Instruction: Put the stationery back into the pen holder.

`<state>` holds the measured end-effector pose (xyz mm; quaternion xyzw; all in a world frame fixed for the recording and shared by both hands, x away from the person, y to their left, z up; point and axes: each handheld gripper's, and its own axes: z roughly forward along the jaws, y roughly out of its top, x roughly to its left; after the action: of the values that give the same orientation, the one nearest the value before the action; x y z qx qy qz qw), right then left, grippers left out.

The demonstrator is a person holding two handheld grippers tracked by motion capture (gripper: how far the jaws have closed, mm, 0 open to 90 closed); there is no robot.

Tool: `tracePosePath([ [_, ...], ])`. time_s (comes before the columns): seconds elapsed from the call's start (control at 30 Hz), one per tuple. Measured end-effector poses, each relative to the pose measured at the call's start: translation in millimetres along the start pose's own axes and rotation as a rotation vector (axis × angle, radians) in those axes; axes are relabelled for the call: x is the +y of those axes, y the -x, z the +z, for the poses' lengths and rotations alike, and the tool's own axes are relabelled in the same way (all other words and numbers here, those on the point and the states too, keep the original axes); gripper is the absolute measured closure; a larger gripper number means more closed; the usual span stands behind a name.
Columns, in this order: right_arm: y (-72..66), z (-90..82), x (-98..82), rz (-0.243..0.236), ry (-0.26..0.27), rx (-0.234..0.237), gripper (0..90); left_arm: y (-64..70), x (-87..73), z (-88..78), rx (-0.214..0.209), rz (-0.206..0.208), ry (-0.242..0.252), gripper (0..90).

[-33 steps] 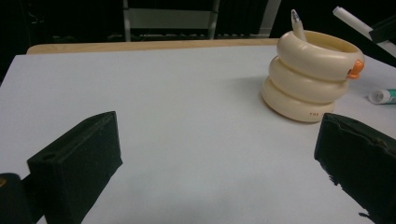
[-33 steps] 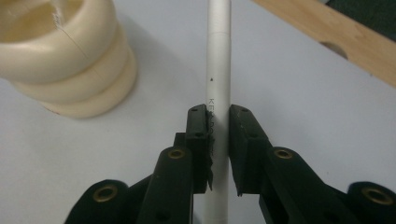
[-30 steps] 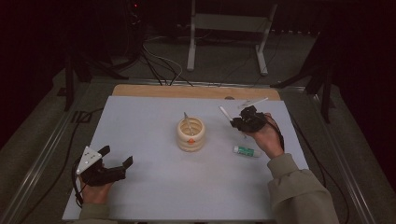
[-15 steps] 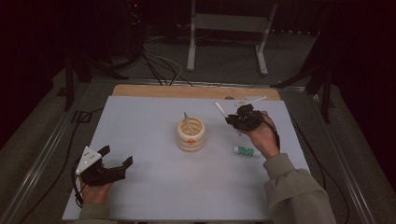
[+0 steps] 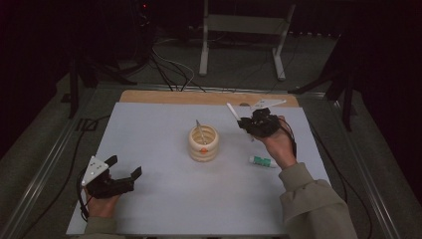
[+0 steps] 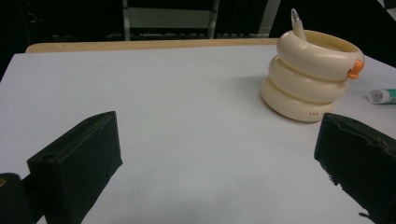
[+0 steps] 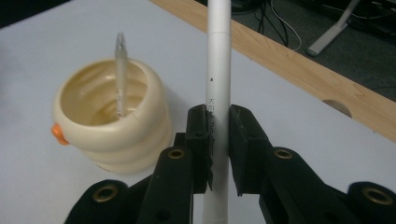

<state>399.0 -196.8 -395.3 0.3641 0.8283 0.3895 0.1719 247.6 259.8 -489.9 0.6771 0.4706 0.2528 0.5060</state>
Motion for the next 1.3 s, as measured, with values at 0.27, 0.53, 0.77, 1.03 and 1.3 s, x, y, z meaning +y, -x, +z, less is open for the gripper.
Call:
tracePosePath([
  [0.27, -7.4, -0.2, 7.5, 0.008, 0.033, 0.011, 79.2, -0.5, 0.0, -0.4, 0.001, -0.003, 0.002, 1.0],
  [0.53, -18.2, 3.6, 15.8, 0.003, 0.064, 0.024, 79.2, -0.5, 0.0, -0.3, 0.001, -0.002, 0.002, 1.0],
  [0.77, -26.3, 7.3, 23.2, -0.006, 0.076, 0.042, 79.2, -0.5, 0.0, -0.4, 0.001, -0.002, 0.002, 1.0],
  [1.03, -35.3, 13.4, 28.7, -0.014, 0.087, 0.052, 79.1, -0.5, 0.0, -0.3, 0.000, -0.002, 0.002, 1.0],
  [1.3, -45.2, 21.0, 33.9, -0.034, 0.089, 0.078, 79.1, -0.7, 0.0, -0.2, -0.002, -0.002, 0.002, 1.0],
])
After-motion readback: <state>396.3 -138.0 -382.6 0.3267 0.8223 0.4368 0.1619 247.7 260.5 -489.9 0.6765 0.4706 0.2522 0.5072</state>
